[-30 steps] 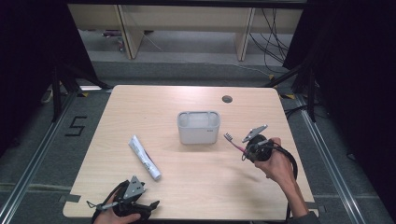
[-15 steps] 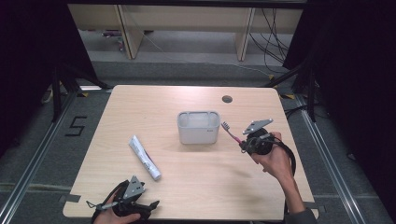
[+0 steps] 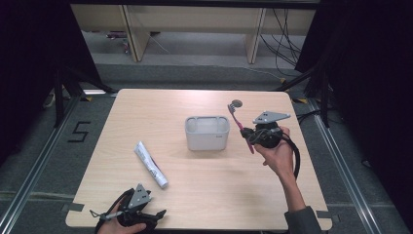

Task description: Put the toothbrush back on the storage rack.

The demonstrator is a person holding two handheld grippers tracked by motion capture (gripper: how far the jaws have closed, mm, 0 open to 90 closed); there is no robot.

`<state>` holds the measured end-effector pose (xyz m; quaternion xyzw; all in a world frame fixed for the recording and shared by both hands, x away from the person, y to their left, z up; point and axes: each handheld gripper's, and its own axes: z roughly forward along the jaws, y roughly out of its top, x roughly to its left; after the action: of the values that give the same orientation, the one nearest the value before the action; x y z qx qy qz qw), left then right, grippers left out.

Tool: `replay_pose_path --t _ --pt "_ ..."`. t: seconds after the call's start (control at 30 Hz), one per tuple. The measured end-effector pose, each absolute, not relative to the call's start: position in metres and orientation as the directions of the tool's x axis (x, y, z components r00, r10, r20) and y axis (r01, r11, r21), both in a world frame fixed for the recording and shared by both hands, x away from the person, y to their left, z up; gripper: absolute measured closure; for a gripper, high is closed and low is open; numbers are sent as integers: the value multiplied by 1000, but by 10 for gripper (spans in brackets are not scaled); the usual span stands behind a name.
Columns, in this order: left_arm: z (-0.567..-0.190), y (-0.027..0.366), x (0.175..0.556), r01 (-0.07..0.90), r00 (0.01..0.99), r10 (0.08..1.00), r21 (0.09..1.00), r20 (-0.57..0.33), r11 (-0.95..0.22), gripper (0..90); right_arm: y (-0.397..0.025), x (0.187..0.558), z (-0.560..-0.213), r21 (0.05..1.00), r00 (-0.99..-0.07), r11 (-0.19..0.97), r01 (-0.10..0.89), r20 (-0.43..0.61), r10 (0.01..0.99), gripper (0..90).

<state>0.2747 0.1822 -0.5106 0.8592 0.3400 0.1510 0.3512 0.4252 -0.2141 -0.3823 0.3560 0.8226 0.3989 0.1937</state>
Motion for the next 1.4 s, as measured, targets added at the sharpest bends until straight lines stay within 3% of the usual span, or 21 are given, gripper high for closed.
replay_pose_path --t 0.37,0.4,0.9,1.4 --pt "-511 182 275 480 724 689 708 14 -519 160 -213 440 -380 864 -648 306 401 32 761 843" --pt "-511 182 275 479 723 690 706 20 -522 160 -215 442 -378 866 -649 326 380 -1 761 843" --pt "-511 182 275 480 725 688 708 12 -518 160 -204 457 -364 900 -635 227 371 68 769 843" --pt "-511 182 275 476 728 685 704 20 -527 160 -190 479 -365 905 -651 213 369 88 754 842"
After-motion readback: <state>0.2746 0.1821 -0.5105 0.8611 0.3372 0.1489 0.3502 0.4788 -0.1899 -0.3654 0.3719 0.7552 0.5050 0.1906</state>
